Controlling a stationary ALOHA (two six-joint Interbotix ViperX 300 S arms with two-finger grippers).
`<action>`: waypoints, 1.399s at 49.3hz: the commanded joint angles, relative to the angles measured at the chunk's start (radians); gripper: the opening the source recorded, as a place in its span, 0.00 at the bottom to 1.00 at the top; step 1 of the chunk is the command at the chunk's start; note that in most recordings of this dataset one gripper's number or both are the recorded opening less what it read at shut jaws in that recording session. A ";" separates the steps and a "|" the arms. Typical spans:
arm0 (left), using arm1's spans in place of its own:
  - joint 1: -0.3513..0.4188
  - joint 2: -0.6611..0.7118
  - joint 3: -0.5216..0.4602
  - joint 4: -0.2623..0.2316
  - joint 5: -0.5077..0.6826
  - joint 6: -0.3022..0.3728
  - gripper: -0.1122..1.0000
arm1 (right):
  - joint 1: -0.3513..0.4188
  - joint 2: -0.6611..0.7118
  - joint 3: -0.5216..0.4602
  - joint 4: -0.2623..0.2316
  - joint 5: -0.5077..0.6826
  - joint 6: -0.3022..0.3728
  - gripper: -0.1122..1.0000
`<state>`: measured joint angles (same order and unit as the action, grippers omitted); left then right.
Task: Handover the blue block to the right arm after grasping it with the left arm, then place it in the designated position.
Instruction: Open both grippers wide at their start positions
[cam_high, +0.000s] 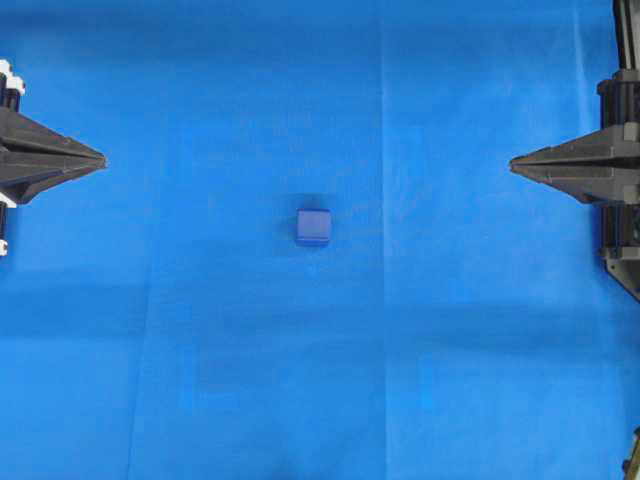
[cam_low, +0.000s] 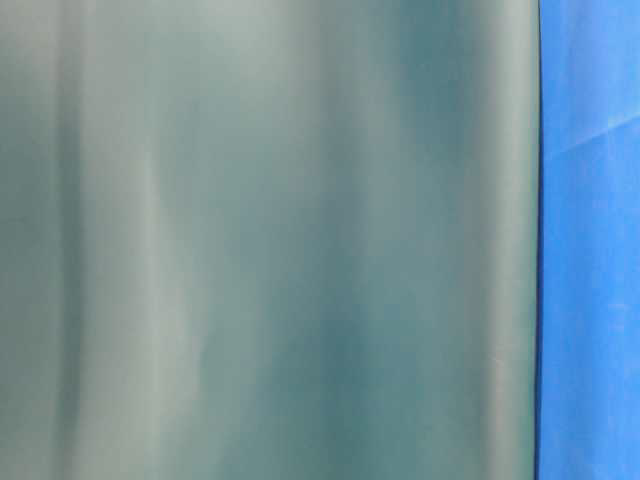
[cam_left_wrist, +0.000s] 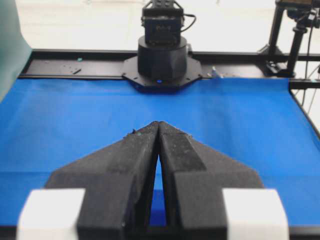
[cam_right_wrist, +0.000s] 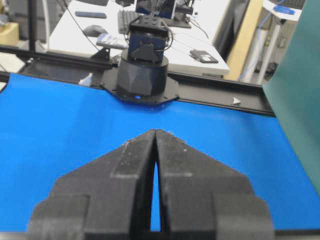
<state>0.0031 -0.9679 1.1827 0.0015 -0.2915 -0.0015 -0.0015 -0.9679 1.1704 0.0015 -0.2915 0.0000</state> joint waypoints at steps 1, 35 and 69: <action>-0.008 0.006 -0.015 0.006 0.017 0.000 0.10 | -0.003 0.014 -0.018 0.002 -0.005 0.000 0.11; 0.002 -0.029 -0.014 0.006 0.014 -0.009 0.11 | -0.037 0.005 -0.031 0.006 0.032 0.005 0.15; 0.023 -0.017 -0.014 0.006 0.000 -0.021 0.92 | -0.049 0.009 -0.035 0.034 0.032 0.008 0.97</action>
<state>0.0092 -0.9986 1.1827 0.0061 -0.2761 -0.0230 -0.0430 -0.9664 1.1612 0.0307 -0.2516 0.0061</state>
